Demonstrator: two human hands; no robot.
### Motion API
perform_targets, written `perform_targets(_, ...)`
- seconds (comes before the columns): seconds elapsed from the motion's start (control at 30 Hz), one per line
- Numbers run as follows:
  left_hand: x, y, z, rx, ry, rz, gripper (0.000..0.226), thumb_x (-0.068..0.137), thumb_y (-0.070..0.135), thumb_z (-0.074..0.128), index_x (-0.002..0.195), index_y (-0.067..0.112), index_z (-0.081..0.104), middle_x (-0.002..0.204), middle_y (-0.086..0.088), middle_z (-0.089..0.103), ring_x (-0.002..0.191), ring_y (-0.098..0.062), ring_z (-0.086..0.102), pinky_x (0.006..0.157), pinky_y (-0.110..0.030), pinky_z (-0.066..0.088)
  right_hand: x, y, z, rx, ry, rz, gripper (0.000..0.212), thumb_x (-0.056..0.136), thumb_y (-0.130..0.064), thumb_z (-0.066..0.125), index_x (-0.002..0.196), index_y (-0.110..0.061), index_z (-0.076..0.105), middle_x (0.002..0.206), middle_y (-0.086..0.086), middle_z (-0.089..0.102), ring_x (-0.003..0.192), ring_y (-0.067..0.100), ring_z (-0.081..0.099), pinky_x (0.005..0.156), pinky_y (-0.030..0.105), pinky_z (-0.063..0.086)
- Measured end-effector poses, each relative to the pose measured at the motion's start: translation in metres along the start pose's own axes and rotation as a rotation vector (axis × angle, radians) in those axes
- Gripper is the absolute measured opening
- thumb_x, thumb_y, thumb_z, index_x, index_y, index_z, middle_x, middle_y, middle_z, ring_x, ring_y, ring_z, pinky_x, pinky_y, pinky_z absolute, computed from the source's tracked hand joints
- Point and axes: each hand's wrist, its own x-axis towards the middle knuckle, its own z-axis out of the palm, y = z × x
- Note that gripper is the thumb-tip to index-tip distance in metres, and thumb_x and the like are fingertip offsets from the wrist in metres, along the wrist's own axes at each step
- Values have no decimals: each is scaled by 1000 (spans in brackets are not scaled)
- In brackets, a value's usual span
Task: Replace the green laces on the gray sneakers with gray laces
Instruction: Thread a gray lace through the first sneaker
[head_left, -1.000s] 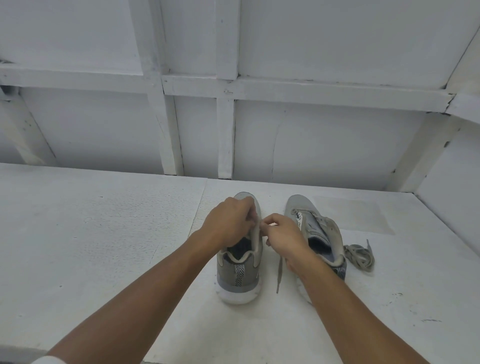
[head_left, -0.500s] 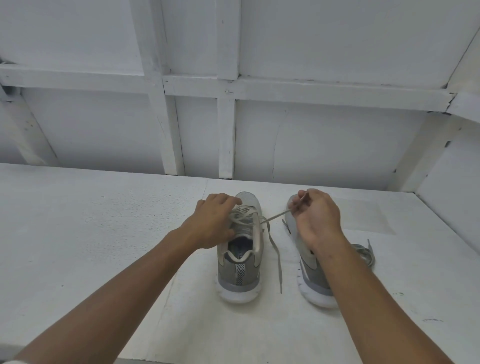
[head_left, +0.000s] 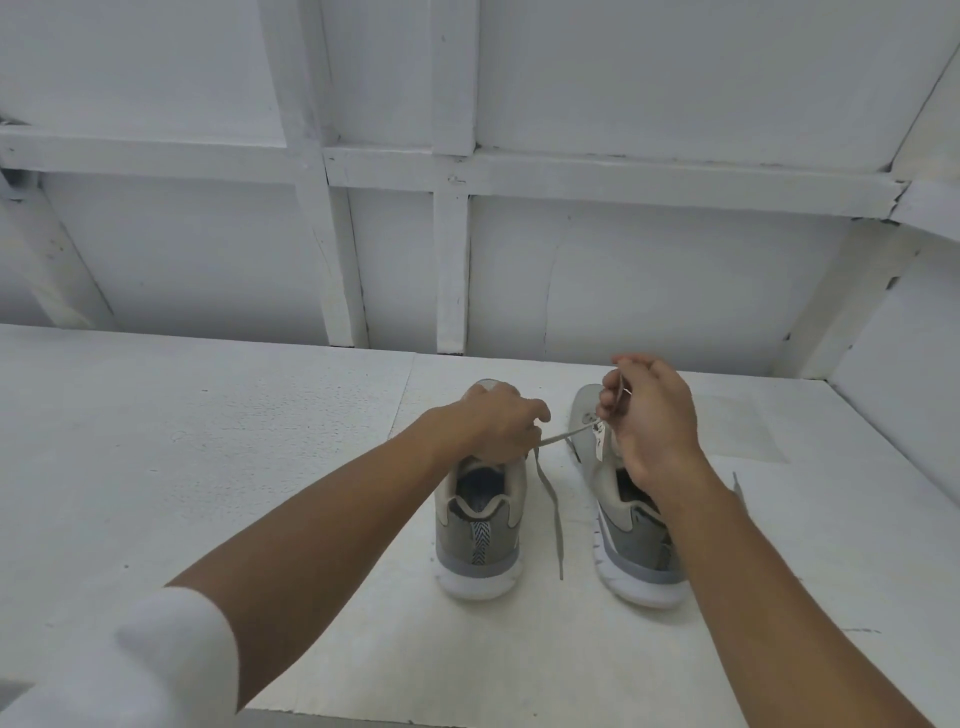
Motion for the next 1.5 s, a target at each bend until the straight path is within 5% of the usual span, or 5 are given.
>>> perform_targets(0.23, -5, 2, -17, -390, 177, -2, 50, 92, 16, 60, 137, 21, 39, 112, 0, 66, 98, -18, 59, 88, -33, 48, -1, 10, -6, -815, -179, -130, 16, 88, -21, 62, 100, -30, 68, 101, -11, 68, 93, 7, 64, 85, 30, 50)
perform_targets(0.5, -25, 6, -50, -536, 305, 110, 50, 89, 25, 64, 133, 20, 40, 90, 10, 65, 87, -9, 60, 76, -20, 46, 7, -2, 11, -1144, -368, -247, 26, 93, -43, 56, 108, -29, 72, 83, -1, 66, 70, 11, 57, 60, 22, 42)
perform_targets(1.0, -54, -1, -22, -753, 376, 49, 36, 87, 19, 69, 117, 20, 49, 86, 10, 72, 80, -3, 67, 75, -21, 52, 25, -15, 37, -111, -242, 156, 11, 94, -9, 59, 98, -1, 53, 85, 16, 60, 64, 15, 67, 61, 24, 57)
perform_targets(1.3, -70, -34, 9, -737, 617, -304, 4, 89, 28, 65, 87, 25, 63, 86, 14, 63, 83, -4, 59, 65, -15, 41, 19, -12, 41, -523, -305, -24, 16, 95, -6, 53, 98, -12, 68, 91, -1, 71, 51, 9, 45, 46, 17, 36)
perform_targets(1.5, -82, -37, 54, -845, 571, -468, 30, 87, 52, 61, 88, 22, 66, 84, 12, 65, 81, -2, 59, 64, -19, 42, -3, 13, 52, -832, -383, -204, 15, 92, -25, 61, 84, -21, 73, 79, -8, 72, 64, 5, 57, 54, 10, 41)
